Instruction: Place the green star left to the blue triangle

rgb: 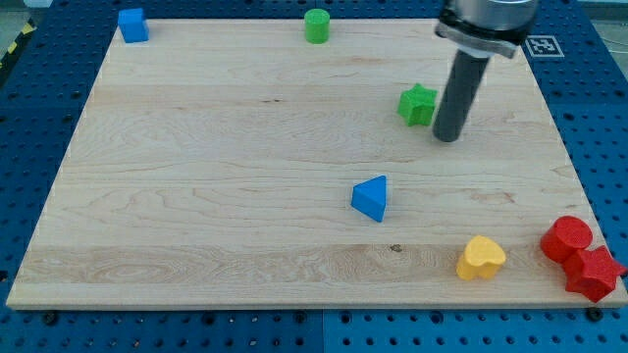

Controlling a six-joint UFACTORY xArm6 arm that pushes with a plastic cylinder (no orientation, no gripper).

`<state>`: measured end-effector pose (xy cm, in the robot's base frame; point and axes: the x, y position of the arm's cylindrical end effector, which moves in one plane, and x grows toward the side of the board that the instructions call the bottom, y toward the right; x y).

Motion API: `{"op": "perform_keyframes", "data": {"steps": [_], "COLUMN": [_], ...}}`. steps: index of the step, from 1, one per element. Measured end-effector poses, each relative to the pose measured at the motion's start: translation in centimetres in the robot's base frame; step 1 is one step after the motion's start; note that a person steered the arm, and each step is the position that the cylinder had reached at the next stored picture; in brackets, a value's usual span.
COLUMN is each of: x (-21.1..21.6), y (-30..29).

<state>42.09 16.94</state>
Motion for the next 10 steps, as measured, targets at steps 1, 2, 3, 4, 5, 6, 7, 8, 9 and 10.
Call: {"op": "perform_keyframes", "data": {"steps": [1, 2, 3, 4, 5, 6, 7, 8, 9, 10], "x": [-1.5, -4.7, -6.4, -6.8, -6.4, -5.7, -5.3, -5.3, -5.3, -5.3], "y": [2.6, 3.0, 1.7, -2.1, -7.2, -11.9, -16.3, -16.5, -16.5, -16.5]}}
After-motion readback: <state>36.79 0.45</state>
